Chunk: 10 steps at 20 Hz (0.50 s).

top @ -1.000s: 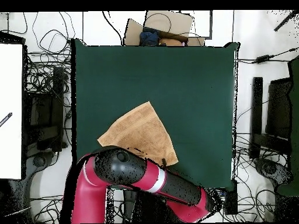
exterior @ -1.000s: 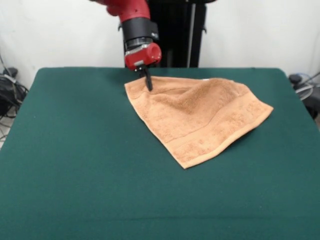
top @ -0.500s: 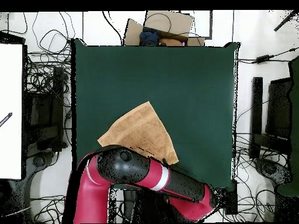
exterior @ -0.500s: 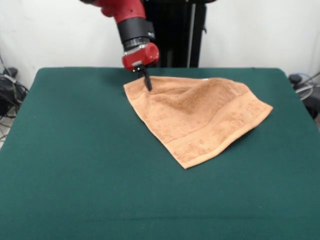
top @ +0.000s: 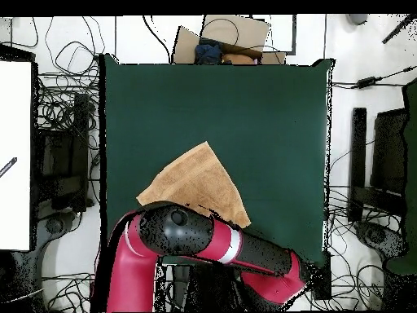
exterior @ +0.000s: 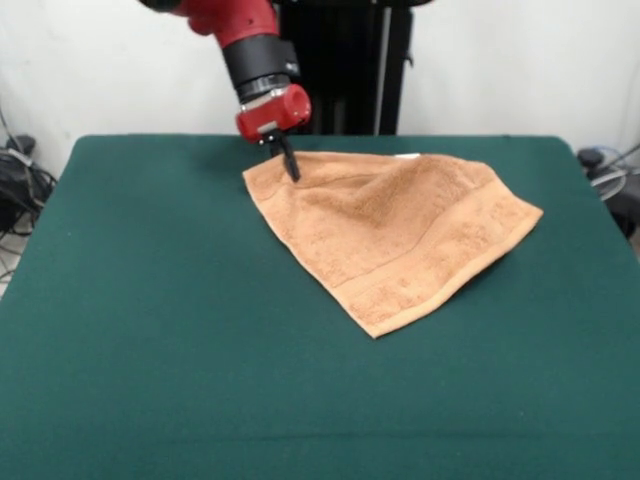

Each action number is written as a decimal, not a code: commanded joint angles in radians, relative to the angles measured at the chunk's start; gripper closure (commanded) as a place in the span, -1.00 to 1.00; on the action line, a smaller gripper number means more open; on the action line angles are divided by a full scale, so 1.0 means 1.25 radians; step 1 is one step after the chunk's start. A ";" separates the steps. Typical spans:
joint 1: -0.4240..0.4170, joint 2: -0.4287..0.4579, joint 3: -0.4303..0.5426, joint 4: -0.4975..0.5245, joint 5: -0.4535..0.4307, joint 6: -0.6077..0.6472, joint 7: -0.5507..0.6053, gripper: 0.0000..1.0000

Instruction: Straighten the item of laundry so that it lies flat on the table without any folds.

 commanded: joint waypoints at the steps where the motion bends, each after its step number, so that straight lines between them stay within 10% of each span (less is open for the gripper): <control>1: -0.035 0.001 0.019 -0.143 -0.025 0.110 -0.122 1.00; 10: -0.067 -0.018 0.014 -0.186 -0.084 0.133 -0.123 1.00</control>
